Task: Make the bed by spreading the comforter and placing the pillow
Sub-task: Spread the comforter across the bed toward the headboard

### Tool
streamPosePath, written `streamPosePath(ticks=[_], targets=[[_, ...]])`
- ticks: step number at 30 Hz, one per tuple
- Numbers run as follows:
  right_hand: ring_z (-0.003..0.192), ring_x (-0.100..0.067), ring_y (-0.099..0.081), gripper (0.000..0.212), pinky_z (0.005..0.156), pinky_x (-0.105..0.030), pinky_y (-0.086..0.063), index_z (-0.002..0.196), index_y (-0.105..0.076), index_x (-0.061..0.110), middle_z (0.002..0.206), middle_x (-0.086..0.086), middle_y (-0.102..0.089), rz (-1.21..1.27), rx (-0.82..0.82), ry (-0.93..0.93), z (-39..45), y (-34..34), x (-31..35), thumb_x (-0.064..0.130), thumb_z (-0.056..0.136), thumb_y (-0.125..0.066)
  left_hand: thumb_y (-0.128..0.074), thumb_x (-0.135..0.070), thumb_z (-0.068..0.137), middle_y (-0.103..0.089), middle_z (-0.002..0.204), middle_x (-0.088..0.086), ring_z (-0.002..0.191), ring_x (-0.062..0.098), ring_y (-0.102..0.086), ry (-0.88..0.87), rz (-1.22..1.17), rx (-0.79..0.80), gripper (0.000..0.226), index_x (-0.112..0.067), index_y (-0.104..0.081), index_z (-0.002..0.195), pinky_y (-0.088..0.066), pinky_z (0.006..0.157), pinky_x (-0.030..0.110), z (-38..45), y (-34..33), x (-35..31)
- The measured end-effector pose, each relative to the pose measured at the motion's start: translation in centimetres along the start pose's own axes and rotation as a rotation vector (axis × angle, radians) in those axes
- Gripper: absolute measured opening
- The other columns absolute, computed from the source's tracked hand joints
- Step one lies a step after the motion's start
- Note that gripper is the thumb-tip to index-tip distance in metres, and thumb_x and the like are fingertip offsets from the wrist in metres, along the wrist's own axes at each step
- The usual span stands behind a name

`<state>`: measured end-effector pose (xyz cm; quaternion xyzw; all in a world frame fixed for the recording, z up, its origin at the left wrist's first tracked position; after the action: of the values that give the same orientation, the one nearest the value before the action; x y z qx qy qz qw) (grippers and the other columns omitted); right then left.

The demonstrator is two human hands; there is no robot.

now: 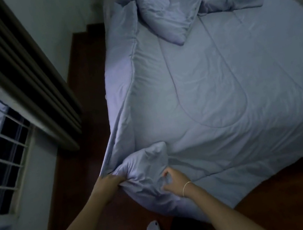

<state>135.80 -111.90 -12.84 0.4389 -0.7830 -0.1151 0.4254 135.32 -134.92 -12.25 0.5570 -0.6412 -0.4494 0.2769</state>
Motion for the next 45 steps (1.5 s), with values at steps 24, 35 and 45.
streamPosePath(ticks=[24,35,45], targets=[[0.119,-0.026,-0.051,0.051,0.089,-0.027,-0.04,0.124,-0.048,0.017,0.133,-0.01,-0.052,0.093,-0.178,0.018,4.7,12.4,1.0,0.029,0.08,-0.071,-0.046,-0.039,0.094,-0.044,0.136,0.006,0.122,0.025,-0.046,0.176,0.057,-0.059,0.048,-0.028,-0.037,0.14,-0.031,0.106,0.042,9.4,10.3,-2.1],[0.12,-0.027,-0.052,0.053,0.092,-0.025,-0.041,0.137,-0.042,0.019,0.139,-0.01,-0.048,0.047,-0.266,0.017,13.8,18.1,5.2,0.015,0.087,-0.058,-0.037,-0.031,0.1,-0.016,0.157,0.009,0.146,0.031,-0.008,-0.014,0.222,-0.146,0.049,-0.02,-0.025,0.145,-0.012,0.116,0.05,16.8,15.3,-2.9],[0.141,-0.034,-0.019,0.06,0.115,-0.04,-0.024,0.148,-0.021,0.023,0.158,-0.008,-0.009,-0.091,-0.193,-0.175,21.8,14.1,4.8,0.013,0.095,-0.046,-0.036,-0.044,0.097,-0.053,0.136,0.008,0.141,0.03,-0.027,-0.563,0.598,0.026,0.041,-0.018,-0.061,0.117,-0.01,0.116,0.054,26.7,13.0,-2.8]])
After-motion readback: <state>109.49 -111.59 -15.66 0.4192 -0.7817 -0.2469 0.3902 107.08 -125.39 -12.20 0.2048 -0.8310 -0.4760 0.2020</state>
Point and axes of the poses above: each hand's wrist, its own z-axis towards the middle knuckle, its own y-axis out of the back of the hand, x = y × z, the point moved 9 cm from there along z, towards the middle knuckle
